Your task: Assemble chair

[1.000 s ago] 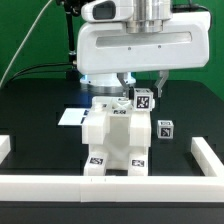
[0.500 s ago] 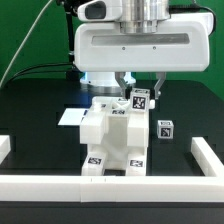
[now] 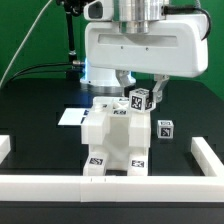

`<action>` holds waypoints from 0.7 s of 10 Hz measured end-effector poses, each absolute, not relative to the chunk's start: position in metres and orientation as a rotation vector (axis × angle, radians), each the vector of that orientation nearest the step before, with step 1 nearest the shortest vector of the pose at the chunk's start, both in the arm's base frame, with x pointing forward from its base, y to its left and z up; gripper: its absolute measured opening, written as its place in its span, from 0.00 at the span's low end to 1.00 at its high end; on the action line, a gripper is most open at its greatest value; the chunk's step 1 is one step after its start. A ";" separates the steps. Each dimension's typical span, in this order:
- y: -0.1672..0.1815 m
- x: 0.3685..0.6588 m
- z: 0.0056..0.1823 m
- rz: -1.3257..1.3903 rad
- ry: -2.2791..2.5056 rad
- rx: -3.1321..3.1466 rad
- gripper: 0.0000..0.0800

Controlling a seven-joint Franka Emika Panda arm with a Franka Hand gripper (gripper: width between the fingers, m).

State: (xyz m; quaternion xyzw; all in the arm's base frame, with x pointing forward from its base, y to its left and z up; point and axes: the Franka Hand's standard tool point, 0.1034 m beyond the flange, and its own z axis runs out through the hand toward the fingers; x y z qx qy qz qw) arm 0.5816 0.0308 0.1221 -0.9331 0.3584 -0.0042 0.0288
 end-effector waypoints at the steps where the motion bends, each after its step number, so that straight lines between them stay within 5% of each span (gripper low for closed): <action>1: 0.031 0.582 0.122 -0.013 1.107 -2.879 0.59; 2: 0.031 0.581 0.122 -0.013 1.094 -2.884 0.76; 7: 0.040 0.581 0.127 -0.042 0.235 -3.101 0.81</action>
Offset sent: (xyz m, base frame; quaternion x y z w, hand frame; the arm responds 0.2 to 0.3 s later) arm 0.0049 0.0072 0.0031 0.0088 -0.0043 -0.2946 0.9556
